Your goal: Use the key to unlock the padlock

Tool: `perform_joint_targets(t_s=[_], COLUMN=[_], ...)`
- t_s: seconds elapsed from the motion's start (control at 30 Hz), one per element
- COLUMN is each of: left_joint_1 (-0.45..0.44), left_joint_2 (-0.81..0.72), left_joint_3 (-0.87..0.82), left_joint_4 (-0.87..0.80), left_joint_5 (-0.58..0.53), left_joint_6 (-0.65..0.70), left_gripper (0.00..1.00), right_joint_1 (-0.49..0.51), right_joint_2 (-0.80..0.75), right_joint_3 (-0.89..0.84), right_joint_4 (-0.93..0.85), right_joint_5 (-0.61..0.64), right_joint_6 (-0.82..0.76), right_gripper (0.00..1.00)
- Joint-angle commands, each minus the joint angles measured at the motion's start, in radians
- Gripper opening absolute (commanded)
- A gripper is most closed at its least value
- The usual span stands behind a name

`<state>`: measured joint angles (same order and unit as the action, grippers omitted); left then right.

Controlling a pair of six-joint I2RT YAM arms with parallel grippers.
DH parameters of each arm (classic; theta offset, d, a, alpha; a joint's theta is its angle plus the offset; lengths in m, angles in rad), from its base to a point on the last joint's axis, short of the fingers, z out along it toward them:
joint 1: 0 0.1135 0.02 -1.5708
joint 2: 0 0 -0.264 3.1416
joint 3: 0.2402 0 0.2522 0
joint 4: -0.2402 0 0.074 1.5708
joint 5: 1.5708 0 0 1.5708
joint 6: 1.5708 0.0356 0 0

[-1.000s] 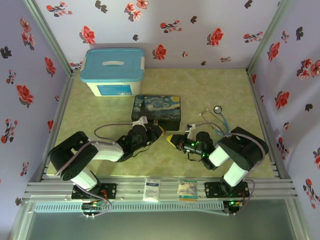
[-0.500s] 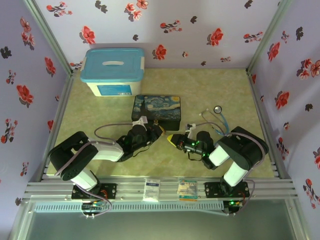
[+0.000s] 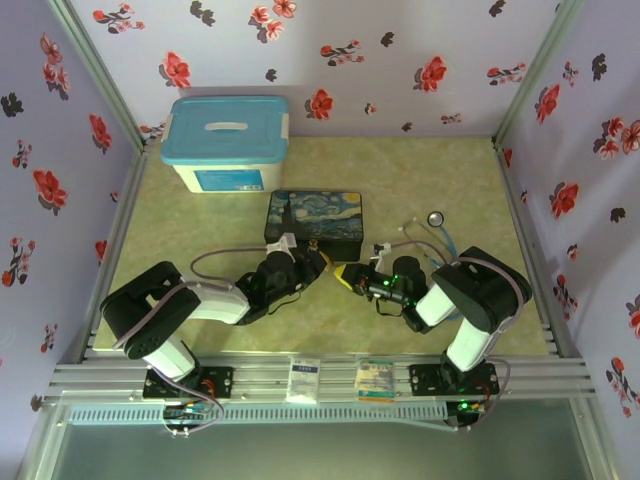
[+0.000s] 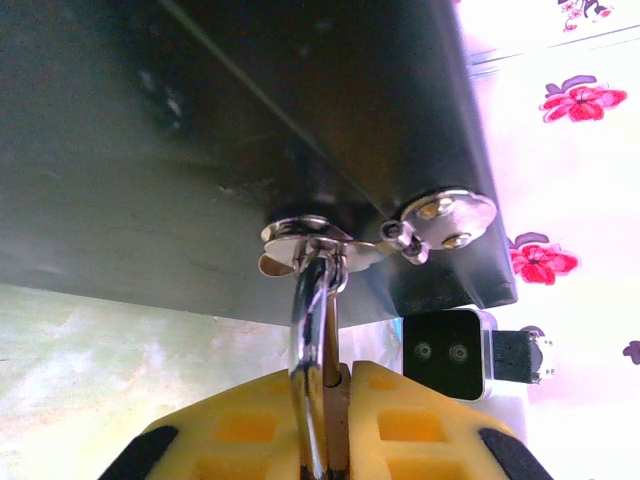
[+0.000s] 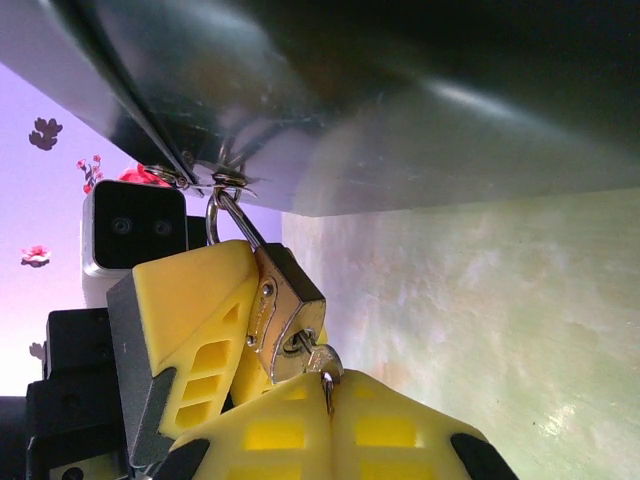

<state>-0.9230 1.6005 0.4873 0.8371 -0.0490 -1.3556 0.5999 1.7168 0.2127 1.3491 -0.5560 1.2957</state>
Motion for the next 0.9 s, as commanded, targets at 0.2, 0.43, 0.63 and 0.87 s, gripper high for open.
perform_joint_targets(t_s=[0.2,0.43,0.63,0.87], left_joint_1=[-0.054,-0.065,-0.065,-0.063], left_joint_2=[0.002,0.040,0.077,0.082], left_joint_3=[0.066,0.049,0.056,0.052], left_joint_4=[-0.006,0.006,0.021,0.010], left_joint_5=[0.050,0.017,0.016,0.003], left_joint_6=[0.036,0.011,-0.006,-0.002], left_gripper=[0.00,0.00,0.00,0.07], right_joint_1=[-0.017,-0.012,0.043,0.079], right_joint_2=[0.028,-0.038,-0.023,-0.024], right_joint_3=[0.065,0.051,0.033,0.011], right_joint_4=[0.036,0.033,-0.048,-0.068], right_joint_5=[0.014,0.053,0.123,0.208], right_joint_6=[0.043,0.023,-0.069,-0.131], right_gripper=[0.00,0.00,0.00,0.00])
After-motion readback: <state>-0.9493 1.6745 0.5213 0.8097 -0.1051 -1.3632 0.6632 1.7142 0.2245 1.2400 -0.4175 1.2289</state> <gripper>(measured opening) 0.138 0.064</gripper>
